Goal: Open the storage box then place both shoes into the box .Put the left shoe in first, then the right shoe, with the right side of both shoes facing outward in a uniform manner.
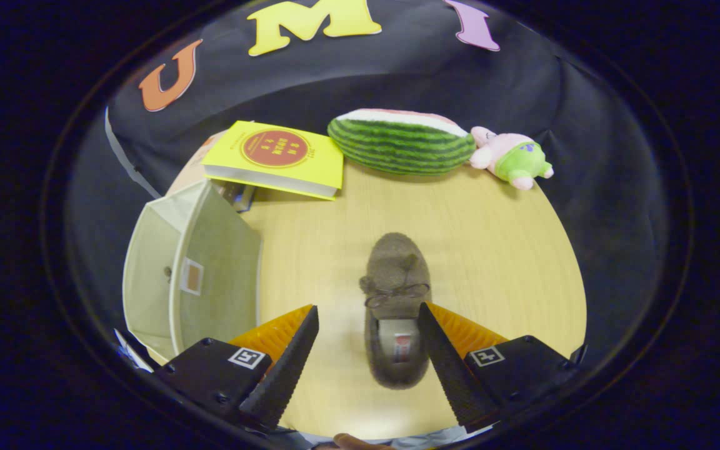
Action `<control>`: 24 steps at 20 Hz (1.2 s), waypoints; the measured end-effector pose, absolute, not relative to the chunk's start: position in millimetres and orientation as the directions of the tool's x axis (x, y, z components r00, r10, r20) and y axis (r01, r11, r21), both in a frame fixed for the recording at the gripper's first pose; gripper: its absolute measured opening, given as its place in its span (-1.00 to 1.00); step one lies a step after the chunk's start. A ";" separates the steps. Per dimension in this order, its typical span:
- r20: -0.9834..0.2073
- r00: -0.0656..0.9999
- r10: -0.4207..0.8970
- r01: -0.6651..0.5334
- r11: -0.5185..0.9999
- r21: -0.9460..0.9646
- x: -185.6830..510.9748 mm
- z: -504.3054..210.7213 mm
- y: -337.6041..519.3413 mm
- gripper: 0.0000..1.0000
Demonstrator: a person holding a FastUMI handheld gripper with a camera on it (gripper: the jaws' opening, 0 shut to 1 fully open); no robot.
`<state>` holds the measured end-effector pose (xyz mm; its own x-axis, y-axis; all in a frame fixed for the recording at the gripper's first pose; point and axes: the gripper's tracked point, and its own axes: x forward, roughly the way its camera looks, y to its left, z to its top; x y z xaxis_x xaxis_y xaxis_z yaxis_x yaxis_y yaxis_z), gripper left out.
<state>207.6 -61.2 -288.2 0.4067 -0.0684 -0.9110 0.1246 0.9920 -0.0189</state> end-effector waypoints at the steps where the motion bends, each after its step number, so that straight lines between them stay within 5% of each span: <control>1: -0.917 0.391 -0.076 0.133 0.991 -0.026 205.7 -294.6 -69.6 1.00; 10: -0.964 0.234 -0.130 0.174 0.981 -0.090 186.2 -350.8 -115.9 0.93; 15: -0.965 0.222 -0.141 0.148 0.983 -0.109 194.4 -367.6 -123.8 0.47; 18: -0.963 0.235 -0.132 0.129 0.986 -0.104 202.7 -381.2 -122.6 -0.35; 20: -0.961 0.251 -0.120 0.120 0.988 -0.092 207.3 -384.8 -122.7 -0.72; 24: -0.968 0.243 -0.055 0.201 0.980 -0.005 201.1 -379.9 -118.8 -0.87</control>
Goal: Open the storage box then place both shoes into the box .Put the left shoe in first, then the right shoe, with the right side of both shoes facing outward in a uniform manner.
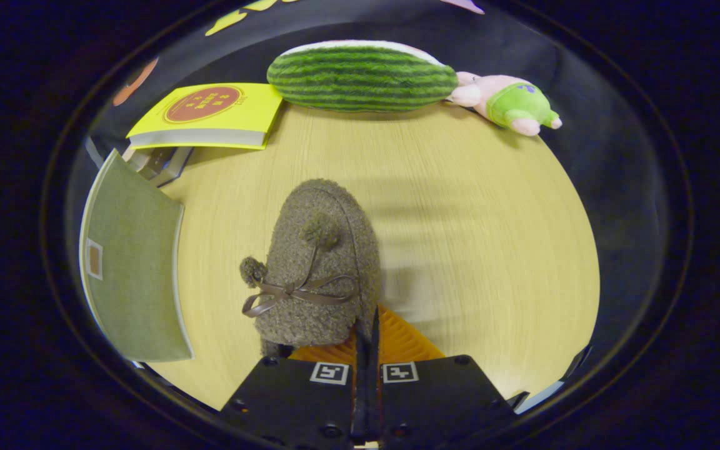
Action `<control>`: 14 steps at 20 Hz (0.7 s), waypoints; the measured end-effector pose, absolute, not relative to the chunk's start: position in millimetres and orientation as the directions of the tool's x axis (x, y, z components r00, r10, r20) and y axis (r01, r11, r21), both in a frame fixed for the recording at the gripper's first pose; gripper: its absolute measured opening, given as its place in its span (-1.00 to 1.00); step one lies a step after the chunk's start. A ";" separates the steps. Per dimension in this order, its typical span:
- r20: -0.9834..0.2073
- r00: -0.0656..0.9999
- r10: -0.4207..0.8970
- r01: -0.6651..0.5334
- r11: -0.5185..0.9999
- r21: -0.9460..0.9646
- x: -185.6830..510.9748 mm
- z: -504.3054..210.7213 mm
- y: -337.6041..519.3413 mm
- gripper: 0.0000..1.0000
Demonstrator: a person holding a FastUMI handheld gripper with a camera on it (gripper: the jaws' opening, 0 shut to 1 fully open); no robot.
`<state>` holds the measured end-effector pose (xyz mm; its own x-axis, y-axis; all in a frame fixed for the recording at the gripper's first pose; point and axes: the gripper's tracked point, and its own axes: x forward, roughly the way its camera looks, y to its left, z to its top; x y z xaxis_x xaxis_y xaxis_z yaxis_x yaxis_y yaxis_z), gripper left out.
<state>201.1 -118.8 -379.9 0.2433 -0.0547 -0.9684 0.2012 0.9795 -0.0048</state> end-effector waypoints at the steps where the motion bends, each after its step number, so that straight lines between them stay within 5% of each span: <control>1: -0.971 0.239 -0.015 0.230 0.972 0.042 198.1 -376.0 -115.1 -0.87; 4: -0.969 0.240 0.065 0.271 0.954 0.131 196.5 -359.7 -102.0 -0.88; 8: -0.961 0.272 -0.044 0.217 0.976 0.017 200.3 -323.5 -106.9 -0.87; 14: -0.953 0.304 -0.002 0.187 0.981 0.057 200.3 -263.9 -58.0 -0.88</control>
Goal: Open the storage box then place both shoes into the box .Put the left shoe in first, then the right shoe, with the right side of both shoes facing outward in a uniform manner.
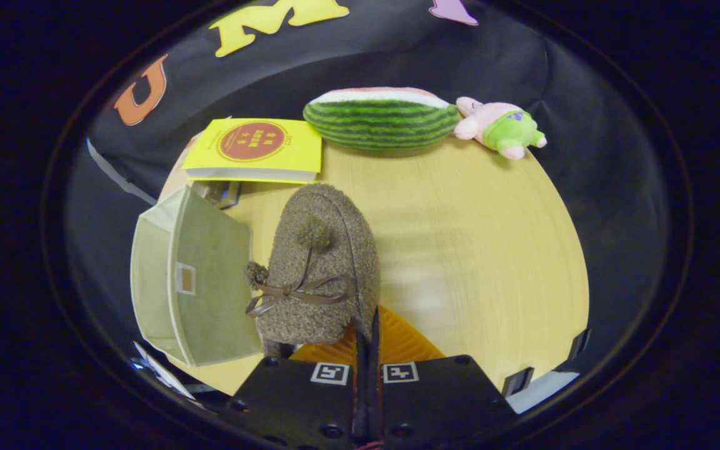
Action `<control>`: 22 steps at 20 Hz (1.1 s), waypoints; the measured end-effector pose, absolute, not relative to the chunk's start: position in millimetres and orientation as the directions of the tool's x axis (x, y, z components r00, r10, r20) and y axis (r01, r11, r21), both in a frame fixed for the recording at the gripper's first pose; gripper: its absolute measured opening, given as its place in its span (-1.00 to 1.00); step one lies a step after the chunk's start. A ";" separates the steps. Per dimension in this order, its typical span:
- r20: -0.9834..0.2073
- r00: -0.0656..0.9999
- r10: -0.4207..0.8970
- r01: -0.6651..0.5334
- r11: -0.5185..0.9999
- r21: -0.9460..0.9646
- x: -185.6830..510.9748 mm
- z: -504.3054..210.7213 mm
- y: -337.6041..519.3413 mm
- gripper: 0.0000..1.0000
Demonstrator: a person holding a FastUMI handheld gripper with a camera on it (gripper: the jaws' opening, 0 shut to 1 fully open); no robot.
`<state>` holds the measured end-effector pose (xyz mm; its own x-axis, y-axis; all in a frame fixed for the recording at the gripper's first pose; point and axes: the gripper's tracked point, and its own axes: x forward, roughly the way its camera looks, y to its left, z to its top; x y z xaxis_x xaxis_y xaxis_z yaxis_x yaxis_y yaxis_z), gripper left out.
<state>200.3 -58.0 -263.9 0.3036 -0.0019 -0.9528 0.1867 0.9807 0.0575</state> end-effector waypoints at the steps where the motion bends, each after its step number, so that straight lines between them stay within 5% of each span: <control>1: -0.952 0.307 0.002 0.175 0.983 0.059 200.0 -254.5 -47.8 -0.88; 14: -0.923 0.374 0.090 0.093 0.987 0.134 210.1 -176.6 86.8 -0.88; 22: -0.888 0.447 0.109 0.081 0.984 0.161 242.4 -187.9 155.8 -0.87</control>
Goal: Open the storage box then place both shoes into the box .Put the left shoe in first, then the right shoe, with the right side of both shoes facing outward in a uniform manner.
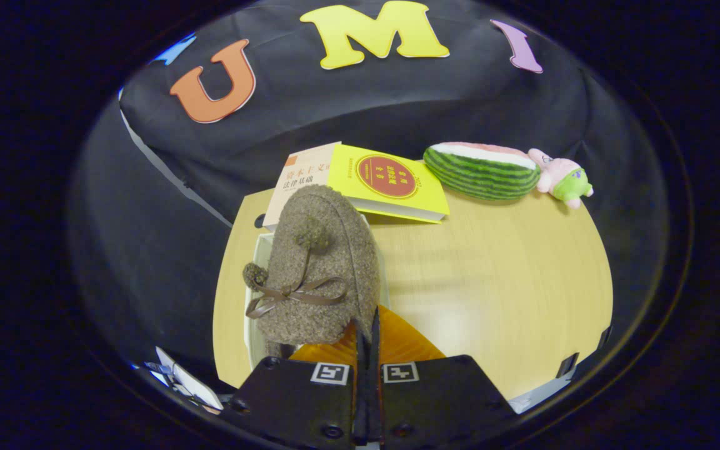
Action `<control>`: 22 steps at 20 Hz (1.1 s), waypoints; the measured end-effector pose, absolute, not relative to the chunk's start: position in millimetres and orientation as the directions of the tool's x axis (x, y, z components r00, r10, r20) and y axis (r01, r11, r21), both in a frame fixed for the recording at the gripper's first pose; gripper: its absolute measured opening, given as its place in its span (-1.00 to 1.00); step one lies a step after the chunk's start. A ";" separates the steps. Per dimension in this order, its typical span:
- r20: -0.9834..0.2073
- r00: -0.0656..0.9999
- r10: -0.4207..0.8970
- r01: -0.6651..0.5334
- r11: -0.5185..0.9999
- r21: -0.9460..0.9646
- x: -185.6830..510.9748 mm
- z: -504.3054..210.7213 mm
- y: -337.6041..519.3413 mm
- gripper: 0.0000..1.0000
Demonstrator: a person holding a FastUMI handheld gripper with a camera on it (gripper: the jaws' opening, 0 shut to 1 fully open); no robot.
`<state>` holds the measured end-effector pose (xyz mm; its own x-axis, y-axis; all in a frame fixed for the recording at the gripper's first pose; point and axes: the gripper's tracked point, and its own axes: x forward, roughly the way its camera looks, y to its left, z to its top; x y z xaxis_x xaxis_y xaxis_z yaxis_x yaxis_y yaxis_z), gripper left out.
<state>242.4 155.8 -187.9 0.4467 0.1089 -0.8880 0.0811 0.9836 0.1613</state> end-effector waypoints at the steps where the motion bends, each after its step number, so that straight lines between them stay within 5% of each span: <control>1: -0.882 0.455 0.124 0.088 0.979 0.183 245.2 -194.9 163.8 -0.88; 5: -0.868 0.463 0.182 0.083 0.966 0.247 248.7 -222.7 181.2 -0.87; 17: -0.827 0.557 0.076 0.093 0.984 0.154 259.0 -254.7 167.5 -0.80; 21: -0.815 0.561 0.140 0.075 0.973 0.219 254.3 -260.3 185.8 -0.47; 22: -0.804 0.568 0.178 0.055 0.966 0.253 254.8 -255.3 193.5 -0.16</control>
